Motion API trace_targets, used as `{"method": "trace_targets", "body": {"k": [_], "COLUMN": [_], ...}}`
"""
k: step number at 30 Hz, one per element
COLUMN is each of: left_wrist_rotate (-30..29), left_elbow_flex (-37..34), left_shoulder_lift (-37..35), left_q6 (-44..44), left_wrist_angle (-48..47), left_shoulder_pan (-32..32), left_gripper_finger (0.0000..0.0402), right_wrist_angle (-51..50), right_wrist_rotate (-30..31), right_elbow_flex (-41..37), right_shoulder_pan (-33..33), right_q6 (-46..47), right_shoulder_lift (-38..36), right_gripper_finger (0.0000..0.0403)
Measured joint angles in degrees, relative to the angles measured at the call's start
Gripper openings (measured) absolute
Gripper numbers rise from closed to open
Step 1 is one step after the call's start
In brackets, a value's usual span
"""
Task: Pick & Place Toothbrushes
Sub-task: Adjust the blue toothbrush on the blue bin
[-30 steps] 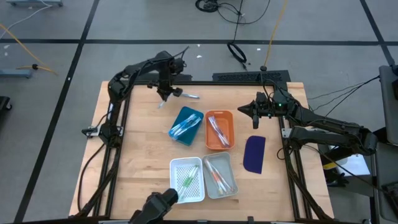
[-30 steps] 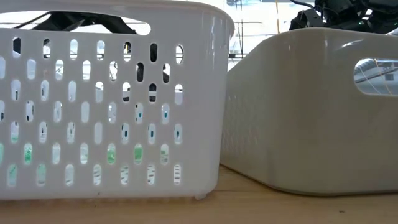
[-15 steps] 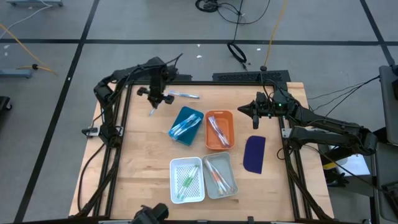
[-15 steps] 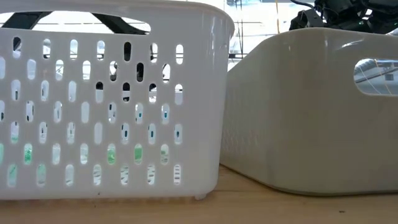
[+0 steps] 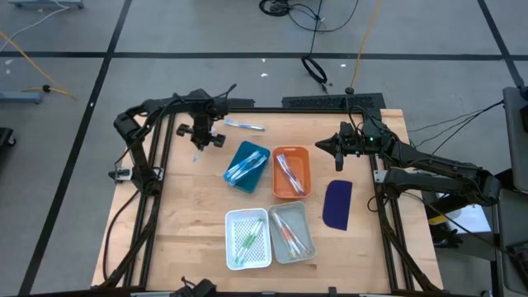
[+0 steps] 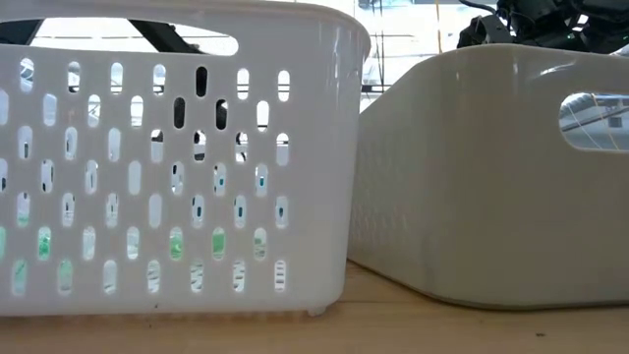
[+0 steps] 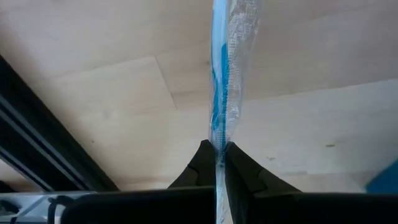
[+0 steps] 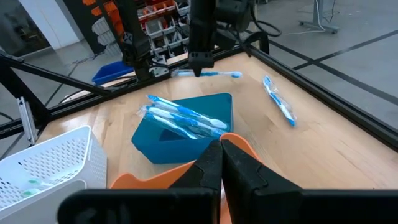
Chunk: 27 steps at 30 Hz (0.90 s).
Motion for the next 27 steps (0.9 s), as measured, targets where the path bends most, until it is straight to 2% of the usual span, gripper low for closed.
{"method": "trace_targets", "body": {"k": [5,12,18,23,27], "left_wrist_rotate": [1.8,1.4,0.8,6.5,10.3], "left_elbow_flex": [-3.8,-4.1,-3.9,-4.0,-1.3], "left_shoulder_lift": [0.1,-1.9,-12.7,-19.0,-19.5], "left_q6": [-0.1,-1.3,-8.0,-10.3,-12.3], "left_wrist_angle": [4.5,3.4,2.6,6.7,5.1], "left_shoulder_pan": [-0.4,-2.6,-8.2,-16.4,-21.0], "left_gripper_finger": [0.0,0.0,0.0,0.0,0.0], "right_wrist_angle": [0.0,0.0,0.0,0.0,0.0], "right_wrist_rotate": [0.0,0.0,0.1,0.1,0.1], "right_elbow_flex": [0.0,0.0,0.0,0.0,0.0], "right_shoulder_pan": [0.0,0.0,0.0,0.0,0.0], "right_q6": [0.7,0.9,0.9,0.9,0.9], "right_shoulder_lift": [0.0,0.0,0.0,0.0,0.0], "right_gripper_finger": [0.0,0.0,0.0,0.0,0.0]}}
